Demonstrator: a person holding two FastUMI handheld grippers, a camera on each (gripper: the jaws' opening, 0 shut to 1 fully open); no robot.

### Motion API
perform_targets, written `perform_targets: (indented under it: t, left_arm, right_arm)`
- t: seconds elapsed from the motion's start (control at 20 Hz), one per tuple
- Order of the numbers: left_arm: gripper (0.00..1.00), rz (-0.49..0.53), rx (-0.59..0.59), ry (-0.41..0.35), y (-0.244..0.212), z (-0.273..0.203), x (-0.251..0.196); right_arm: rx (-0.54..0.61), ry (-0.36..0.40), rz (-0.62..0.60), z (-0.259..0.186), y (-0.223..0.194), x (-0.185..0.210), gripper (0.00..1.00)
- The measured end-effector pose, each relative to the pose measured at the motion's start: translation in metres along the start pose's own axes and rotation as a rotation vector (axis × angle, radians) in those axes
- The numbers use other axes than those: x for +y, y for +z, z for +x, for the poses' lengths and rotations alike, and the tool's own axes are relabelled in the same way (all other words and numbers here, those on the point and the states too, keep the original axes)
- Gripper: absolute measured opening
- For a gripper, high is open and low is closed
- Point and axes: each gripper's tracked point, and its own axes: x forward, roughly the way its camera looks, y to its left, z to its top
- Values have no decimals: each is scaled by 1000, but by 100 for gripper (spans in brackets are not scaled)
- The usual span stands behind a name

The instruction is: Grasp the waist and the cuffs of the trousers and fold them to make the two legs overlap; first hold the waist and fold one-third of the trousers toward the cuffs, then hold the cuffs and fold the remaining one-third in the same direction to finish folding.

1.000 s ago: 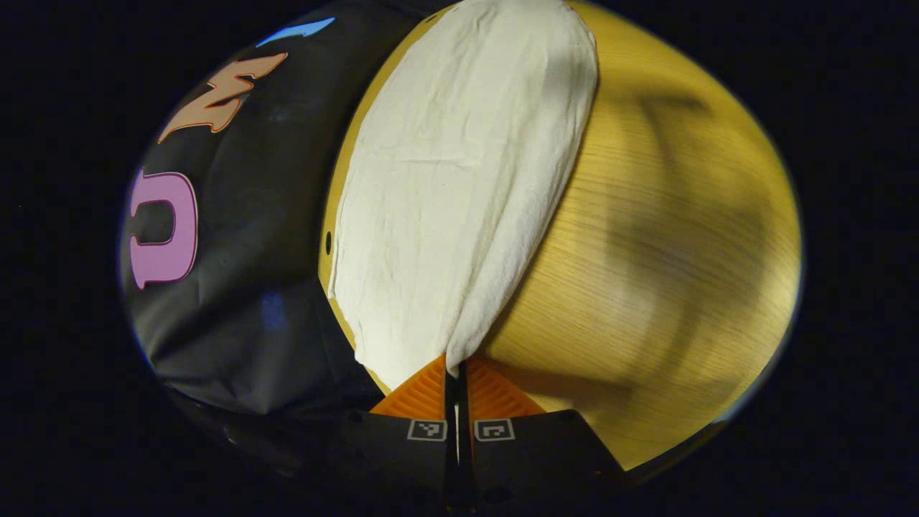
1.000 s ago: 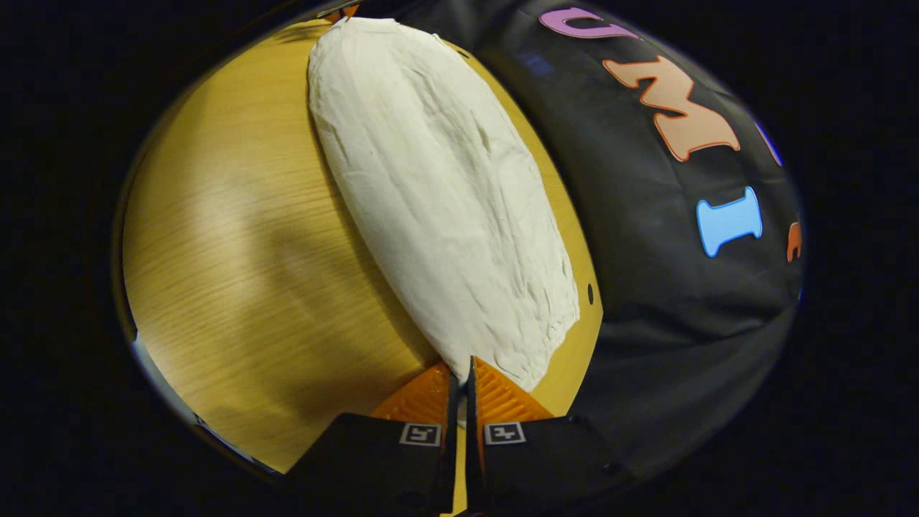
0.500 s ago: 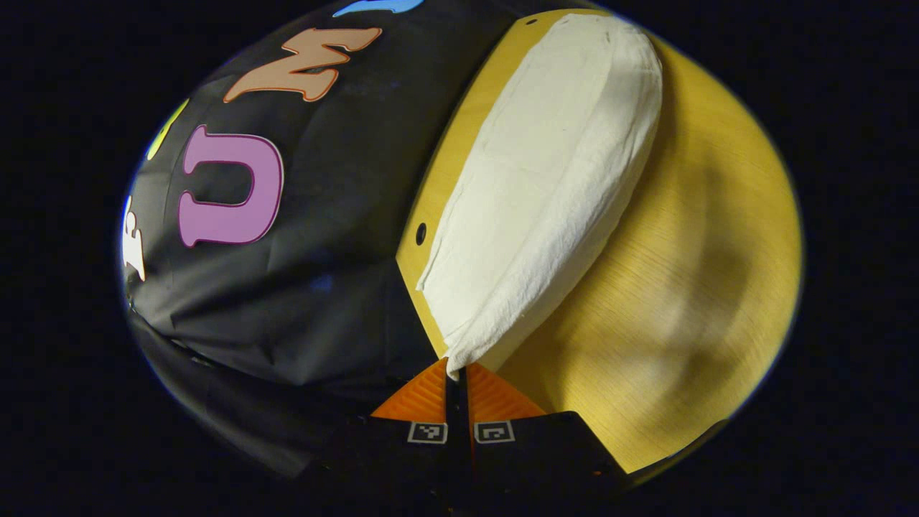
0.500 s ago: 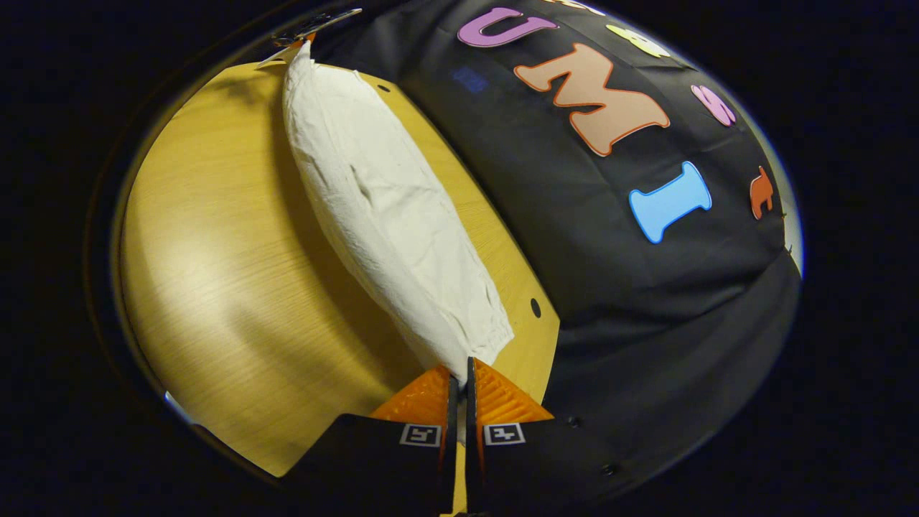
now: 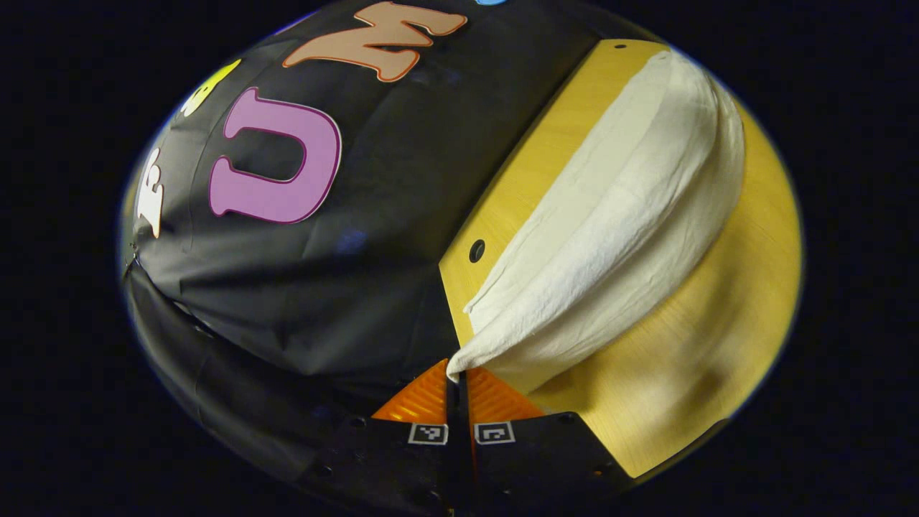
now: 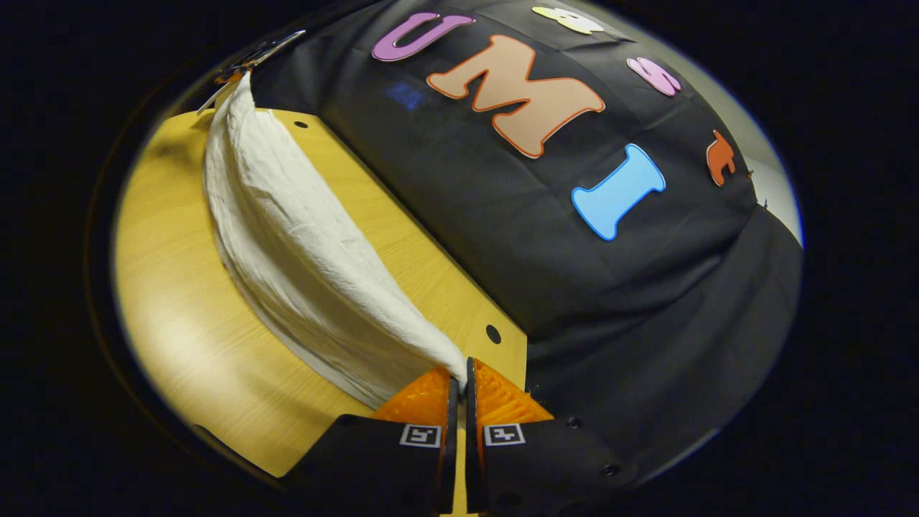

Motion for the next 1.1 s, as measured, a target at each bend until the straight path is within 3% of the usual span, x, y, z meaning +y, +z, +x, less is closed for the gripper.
perform_targets:
  t: [0.4,0.75,0.95,1.05,1.1]
  left_arm:
    - [0,-96,-74,-14,46,80,21]
    - [0,-175,-76,-56,57,146,-20]
    - [0,-234,-38,-69,55,171,-40]
    - [0,-305,-54,-115,59,167,-51]
    - [1,-354,-68,-135,61,165,-56]
  right_arm:
    - [55,-110,60,60,28,-8,7]
    - [120,-133,118,126,23,22,5]
    - [149,-120,177,153,20,42,10]
    - [157,-91,297,149,26,49,20]
    - [142,-92,348,141,30,51,47]
